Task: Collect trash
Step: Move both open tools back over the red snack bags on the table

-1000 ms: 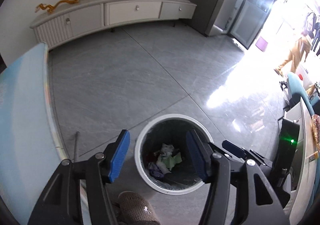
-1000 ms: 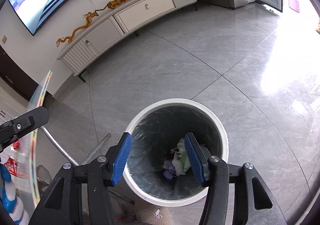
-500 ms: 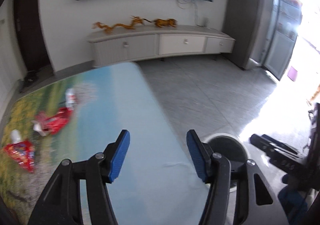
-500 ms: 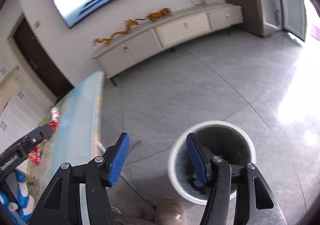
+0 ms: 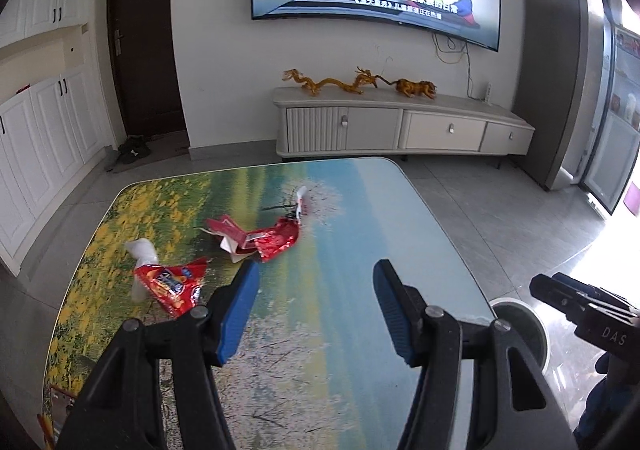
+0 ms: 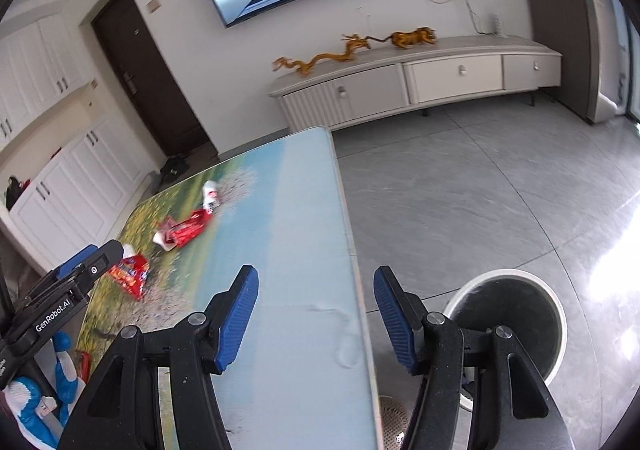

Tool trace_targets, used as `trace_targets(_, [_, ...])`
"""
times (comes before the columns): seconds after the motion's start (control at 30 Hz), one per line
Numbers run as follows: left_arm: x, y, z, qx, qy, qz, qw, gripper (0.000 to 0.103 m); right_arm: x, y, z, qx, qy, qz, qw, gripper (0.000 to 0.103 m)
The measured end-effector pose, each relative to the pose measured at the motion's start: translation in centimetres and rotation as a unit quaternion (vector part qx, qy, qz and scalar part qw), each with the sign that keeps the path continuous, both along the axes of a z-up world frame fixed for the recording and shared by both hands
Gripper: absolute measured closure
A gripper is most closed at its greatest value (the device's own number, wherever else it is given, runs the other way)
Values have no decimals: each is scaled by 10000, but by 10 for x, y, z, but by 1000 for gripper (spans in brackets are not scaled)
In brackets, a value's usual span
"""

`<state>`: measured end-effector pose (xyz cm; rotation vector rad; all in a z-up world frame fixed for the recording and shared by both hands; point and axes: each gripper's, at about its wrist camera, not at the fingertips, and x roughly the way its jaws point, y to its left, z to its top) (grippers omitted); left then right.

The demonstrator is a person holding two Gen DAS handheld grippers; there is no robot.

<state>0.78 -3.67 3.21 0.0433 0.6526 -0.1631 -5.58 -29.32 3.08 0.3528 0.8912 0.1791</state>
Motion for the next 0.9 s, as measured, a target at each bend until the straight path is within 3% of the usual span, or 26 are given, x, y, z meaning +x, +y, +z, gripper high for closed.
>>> trace_targets(0.9, [-16,103,1,-466,-224,814,9953,42,6,101,23,-693,33,488,9964,45])
